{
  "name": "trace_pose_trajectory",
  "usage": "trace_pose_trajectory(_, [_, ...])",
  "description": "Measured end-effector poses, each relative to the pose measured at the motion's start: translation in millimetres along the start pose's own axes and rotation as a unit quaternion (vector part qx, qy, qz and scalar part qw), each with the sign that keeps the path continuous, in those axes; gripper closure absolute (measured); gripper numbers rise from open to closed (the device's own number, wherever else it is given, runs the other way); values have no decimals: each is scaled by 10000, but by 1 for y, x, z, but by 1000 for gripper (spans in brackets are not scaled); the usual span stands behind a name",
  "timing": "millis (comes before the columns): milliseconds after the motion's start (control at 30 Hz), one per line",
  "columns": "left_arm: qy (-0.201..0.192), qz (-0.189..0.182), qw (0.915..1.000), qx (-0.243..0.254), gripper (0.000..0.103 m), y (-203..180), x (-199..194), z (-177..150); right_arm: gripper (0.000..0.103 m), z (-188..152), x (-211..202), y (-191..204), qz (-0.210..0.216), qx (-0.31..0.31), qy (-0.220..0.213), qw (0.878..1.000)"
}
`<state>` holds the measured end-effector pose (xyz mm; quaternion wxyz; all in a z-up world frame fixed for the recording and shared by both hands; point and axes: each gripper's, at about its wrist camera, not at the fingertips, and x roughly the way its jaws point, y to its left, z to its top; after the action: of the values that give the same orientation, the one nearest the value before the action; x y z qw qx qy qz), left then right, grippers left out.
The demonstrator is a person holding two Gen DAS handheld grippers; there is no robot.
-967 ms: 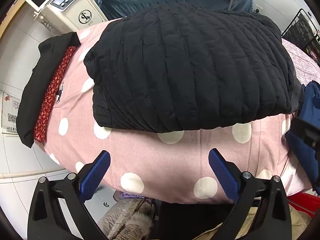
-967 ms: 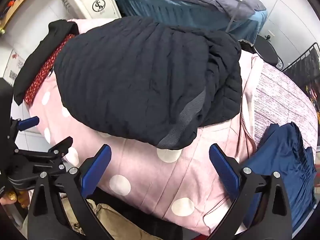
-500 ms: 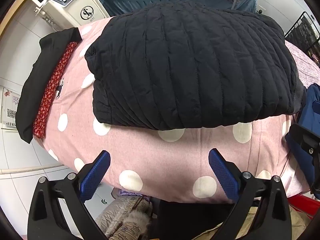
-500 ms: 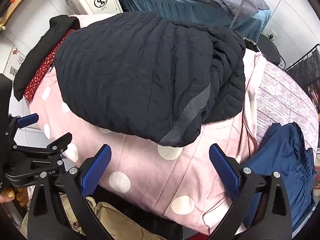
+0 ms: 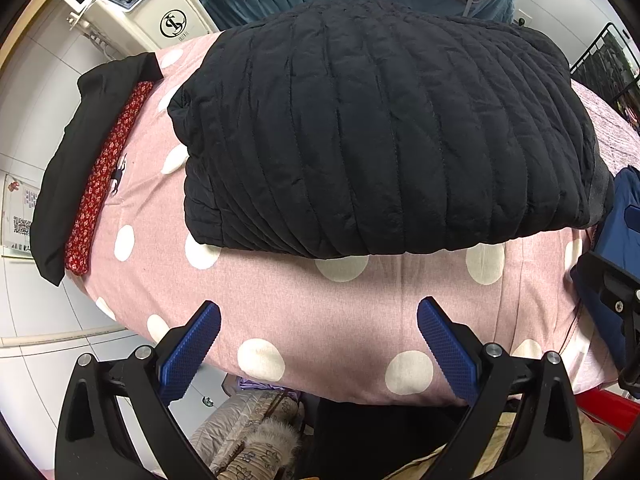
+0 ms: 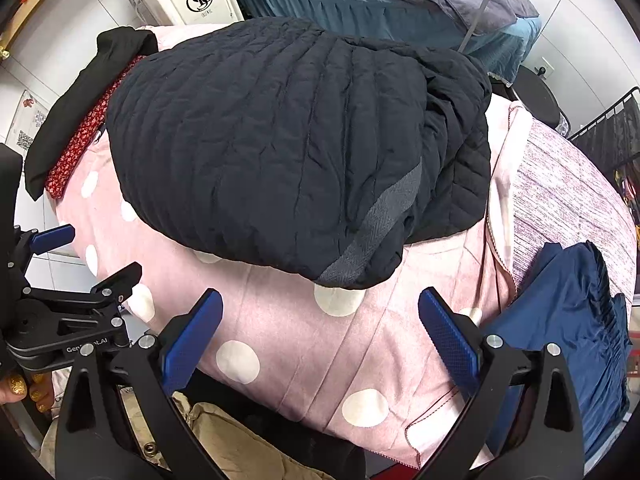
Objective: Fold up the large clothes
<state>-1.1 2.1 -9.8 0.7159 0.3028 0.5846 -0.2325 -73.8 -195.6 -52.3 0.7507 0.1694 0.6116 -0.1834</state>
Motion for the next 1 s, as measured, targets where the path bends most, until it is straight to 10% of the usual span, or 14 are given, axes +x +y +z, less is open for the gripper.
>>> trace_pose_trajectory(1000, [79, -60, 9999, 123, 6, -2, 2, 2, 6, -1, 5, -4, -28, 61, 64, 10000])
